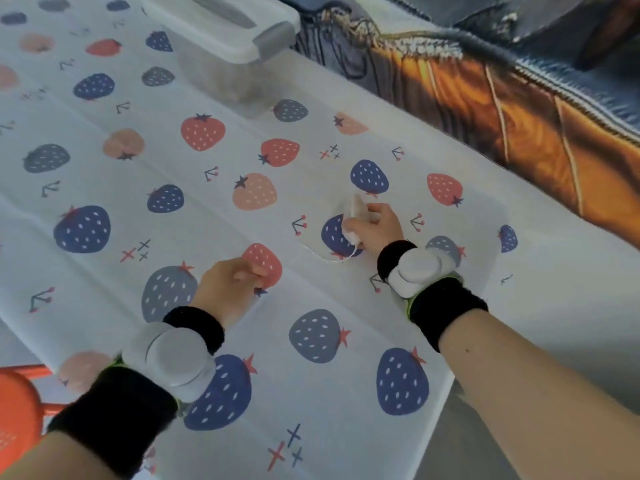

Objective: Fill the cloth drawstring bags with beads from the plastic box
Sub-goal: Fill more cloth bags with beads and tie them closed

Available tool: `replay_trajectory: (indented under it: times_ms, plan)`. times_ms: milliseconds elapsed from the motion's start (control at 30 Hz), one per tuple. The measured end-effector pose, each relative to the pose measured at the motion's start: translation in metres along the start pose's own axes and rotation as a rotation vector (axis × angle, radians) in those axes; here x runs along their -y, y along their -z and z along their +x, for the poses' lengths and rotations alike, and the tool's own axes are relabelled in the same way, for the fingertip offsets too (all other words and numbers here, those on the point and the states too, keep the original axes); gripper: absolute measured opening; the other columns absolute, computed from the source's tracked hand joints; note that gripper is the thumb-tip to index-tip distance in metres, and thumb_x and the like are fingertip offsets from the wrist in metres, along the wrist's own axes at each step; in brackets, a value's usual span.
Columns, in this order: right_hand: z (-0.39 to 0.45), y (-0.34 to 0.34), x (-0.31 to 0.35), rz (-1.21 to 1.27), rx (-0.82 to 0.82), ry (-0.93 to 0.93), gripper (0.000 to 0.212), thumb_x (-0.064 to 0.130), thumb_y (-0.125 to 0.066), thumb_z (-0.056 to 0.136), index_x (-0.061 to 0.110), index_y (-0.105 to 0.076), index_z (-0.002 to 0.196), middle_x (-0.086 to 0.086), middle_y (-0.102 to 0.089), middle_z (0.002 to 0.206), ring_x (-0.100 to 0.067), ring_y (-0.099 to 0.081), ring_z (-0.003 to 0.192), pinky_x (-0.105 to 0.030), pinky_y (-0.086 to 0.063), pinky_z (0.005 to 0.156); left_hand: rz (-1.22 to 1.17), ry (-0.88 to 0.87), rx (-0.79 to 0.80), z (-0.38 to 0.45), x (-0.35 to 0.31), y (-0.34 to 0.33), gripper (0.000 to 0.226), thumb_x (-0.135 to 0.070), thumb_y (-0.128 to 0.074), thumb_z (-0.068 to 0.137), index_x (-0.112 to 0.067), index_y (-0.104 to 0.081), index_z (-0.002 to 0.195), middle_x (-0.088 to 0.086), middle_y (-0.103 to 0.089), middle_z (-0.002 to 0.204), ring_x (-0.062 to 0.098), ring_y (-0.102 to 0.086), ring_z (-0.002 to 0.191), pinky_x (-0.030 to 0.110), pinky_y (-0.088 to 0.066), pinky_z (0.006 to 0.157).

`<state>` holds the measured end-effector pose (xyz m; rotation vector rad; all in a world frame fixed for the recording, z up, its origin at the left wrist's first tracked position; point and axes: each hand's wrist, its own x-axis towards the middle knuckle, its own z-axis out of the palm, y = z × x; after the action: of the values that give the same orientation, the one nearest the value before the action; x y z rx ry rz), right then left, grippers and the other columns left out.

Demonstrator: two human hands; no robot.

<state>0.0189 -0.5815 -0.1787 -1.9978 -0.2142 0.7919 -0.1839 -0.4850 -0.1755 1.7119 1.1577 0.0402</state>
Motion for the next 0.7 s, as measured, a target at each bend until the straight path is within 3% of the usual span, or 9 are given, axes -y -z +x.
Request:
replay_trajectory:
  times_ms: [100,200,333,467,533,633,700]
  plan:
    - [-0.029,0.023,-0.011,0.299,0.193,-0.109,0.041,0.011,-0.064,0.086,0.007,-0.048,0.124,-0.014,-0.059,0.114,-0.025,-0.064,0.086,-0.035,-0.056,0.076,-0.13,-0.053,0.068,0.001,-0.011,-0.017,0.017,-0.005,-0.057,0.086,-0.019,-0.065,0.081,0.006,-0.063,0.081,0.024,-0.058,0.074,0.023,-0.048,0.069]
    - [-0.058,0.057,-0.032,0.488,0.348,-0.17,0.031,0.01,-0.058,0.09,0.003,-0.051,0.12,-0.014,-0.064,0.089,-0.024,-0.067,0.067,-0.036,-0.058,0.071,-0.158,-0.169,0.16,-0.007,-0.034,-0.047,0.021,-0.008,-0.056,0.092,-0.027,-0.06,0.1,0.004,-0.064,0.091,0.016,-0.059,0.077,0.02,-0.045,0.066]
    - [-0.088,0.11,-0.068,0.477,0.467,-0.173,0.026,0.013,-0.051,0.094,0.005,-0.055,0.118,-0.008,-0.061,0.081,-0.021,-0.066,0.064,-0.031,-0.057,0.059,-0.07,-0.318,0.35,-0.033,-0.069,-0.092,0.026,-0.019,-0.058,0.091,-0.031,-0.06,0.114,-0.006,-0.067,0.099,0.007,-0.063,0.087,0.017,-0.048,0.072]
    - [-0.12,0.177,-0.107,0.428,0.543,-0.14,0.026,0.026,-0.051,0.09,0.014,-0.061,0.11,-0.006,-0.059,0.083,-0.02,-0.057,0.063,-0.023,-0.048,0.051,0.036,-0.371,0.537,-0.066,-0.096,-0.158,0.022,-0.025,-0.069,0.085,-0.029,-0.064,0.106,-0.005,-0.067,0.099,0.008,-0.065,0.088,0.018,-0.05,0.071]
    - [-0.135,0.211,-0.132,0.4,0.508,-0.143,0.026,0.028,-0.048,0.092,0.011,-0.06,0.108,-0.005,-0.055,0.08,-0.018,-0.049,0.059,-0.02,-0.043,0.048,0.096,-0.373,0.604,-0.085,-0.107,-0.196,0.023,-0.03,-0.075,0.076,-0.029,-0.064,0.097,-0.003,-0.068,0.094,0.011,-0.067,0.078,0.022,-0.052,0.069]
    - [-0.155,0.256,-0.169,0.349,0.356,-0.173,0.032,0.028,-0.04,0.099,0.0,-0.054,0.107,-0.004,-0.038,0.074,-0.014,-0.034,0.053,-0.017,-0.03,0.044,0.101,-0.375,0.68,-0.113,-0.118,-0.252,0.023,-0.024,-0.076,0.074,-0.019,-0.065,0.093,0.005,-0.07,0.086,0.01,-0.065,0.064,0.017,-0.049,0.06]
    - [-0.171,0.281,-0.191,0.308,0.272,-0.186,0.032,0.031,-0.037,0.1,0.004,-0.052,0.093,-0.002,-0.027,0.067,-0.012,-0.024,0.05,-0.019,-0.021,0.042,0.143,-0.372,0.722,-0.13,-0.123,-0.285,0.039,-0.034,-0.068,0.067,-0.013,-0.064,0.099,0.007,-0.071,0.088,0.01,-0.065,0.065,0.018,-0.049,0.059]
